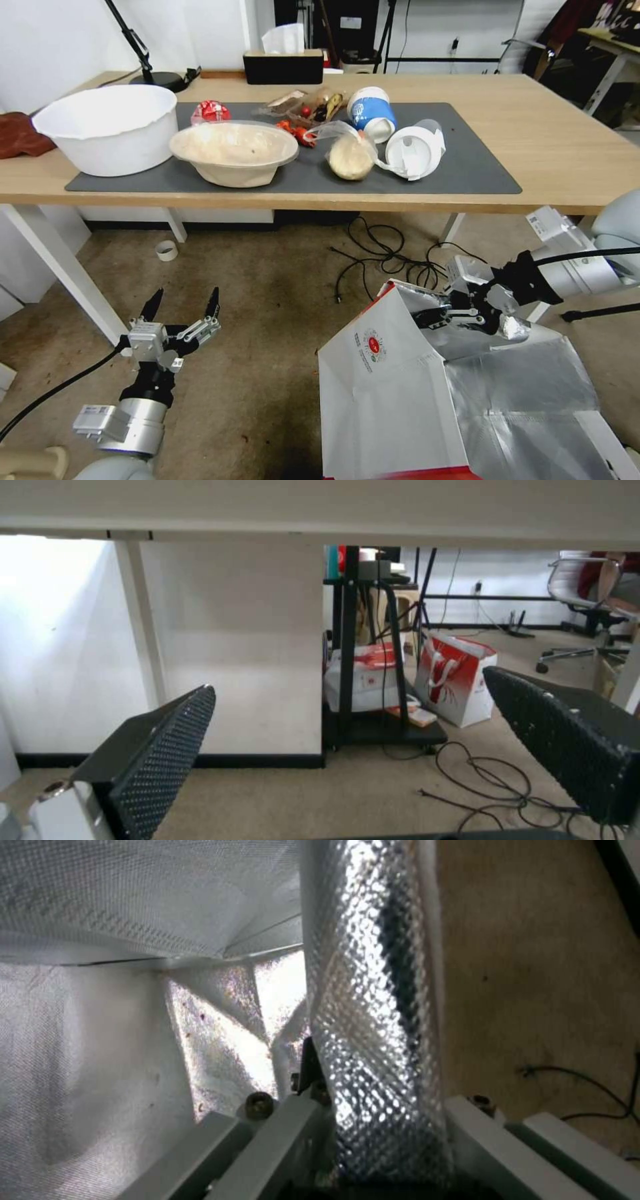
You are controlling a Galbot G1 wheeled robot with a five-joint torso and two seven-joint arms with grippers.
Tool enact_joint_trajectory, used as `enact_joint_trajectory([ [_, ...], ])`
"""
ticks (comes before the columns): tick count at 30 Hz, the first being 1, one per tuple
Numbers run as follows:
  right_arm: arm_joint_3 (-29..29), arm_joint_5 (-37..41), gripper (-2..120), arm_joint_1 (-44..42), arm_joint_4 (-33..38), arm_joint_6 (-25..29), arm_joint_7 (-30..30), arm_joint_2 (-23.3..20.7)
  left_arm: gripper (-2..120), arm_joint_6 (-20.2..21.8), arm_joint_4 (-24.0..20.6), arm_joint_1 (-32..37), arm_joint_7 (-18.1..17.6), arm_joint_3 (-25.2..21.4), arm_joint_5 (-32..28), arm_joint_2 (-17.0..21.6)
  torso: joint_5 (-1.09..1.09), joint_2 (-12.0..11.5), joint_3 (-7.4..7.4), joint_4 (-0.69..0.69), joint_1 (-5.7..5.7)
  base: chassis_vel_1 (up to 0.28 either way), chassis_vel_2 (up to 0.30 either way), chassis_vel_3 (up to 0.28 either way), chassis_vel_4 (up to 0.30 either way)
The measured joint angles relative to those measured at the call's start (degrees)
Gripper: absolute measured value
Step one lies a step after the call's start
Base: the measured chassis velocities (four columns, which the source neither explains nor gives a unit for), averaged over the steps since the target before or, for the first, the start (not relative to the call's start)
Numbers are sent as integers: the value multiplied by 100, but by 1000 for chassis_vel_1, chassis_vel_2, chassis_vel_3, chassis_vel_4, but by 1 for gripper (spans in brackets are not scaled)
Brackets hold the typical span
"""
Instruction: Pick up the food delivery bag from the floor and place it on the table.
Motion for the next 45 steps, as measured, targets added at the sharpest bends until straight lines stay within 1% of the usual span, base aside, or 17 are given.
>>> enact_joint_trajectory([
  [5,-14,-22,0,-4,0,0,0,22,100,-4,0,0,4,2,1,-9,-1,92,58,0,32,0,0,0,0],
  [7,-39,-41,0,-5,-3,0,0,43,100,-5,0,-3,8,11,2,-15,0,157,104,0,53,0,0,0,0],
  [9,-40,-42,0,-5,-4,0,0,45,100,-5,0,-3,9,12,2,-15,0,165,109,0,56,0,0,0,0],
  [15,-56,-59,0,2,-20,-7,0,64,100,-5,9,-6,30,14,6,-15,0,350,230,0,119,0,0,0,0],
  [19,-57,-59,0,1,-19,-9,0,66,100,-6,11,-4,36,19,8,-19,0,401,262,0,135,0,0,0,0],
  [22,-58,-61,0,0,-19,-10,0,69,100,-7,16,0,42,28,16,-27,0,486,322,0,163,0,0,0,0],
  [39,-59,-62,0,-1,-18,-13,1,82,100,-9,16,6,50,33,23,-30,0,696,457,0,238,0,0,0,0],
  [44,-60,-66,0,-5,-20,-14,1,92,100,-10,17,14,53,33,27,-30,0,779,511,0,268,0,0,0,0],
  [45,-61,-68,0,-5,-20,-15,1,93,100,-10,15,22,55,33,32,-30,0,832,546,0,285,0,0,0,0],
])
